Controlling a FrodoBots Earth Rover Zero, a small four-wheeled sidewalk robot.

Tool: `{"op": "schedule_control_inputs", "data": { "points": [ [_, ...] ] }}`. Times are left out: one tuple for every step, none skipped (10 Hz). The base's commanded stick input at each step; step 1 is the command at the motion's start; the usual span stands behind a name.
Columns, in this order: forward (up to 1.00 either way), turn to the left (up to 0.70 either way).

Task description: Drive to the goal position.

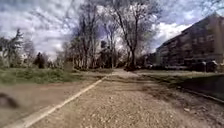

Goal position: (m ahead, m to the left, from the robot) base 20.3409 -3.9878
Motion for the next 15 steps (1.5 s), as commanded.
{"op": "schedule_control_inputs", "data": {
  "points": [
    [0.7, 0.0],
    [0.7, 0.0],
    [0.7, 0.0],
    [0.7, 0.0],
    [0.7, 0.0],
    [0.7, 0.0],
    [0.7, 0.0],
    [0.7, 0.0],
    [0.7, 0.0],
    [0.7, 0.0],
    [0.7, 0.0],
    [0.7, 0.0],
    [0.7, 0.0],
    [0.7, 0.0],
    [0.7, 0.0]
  ]
}}
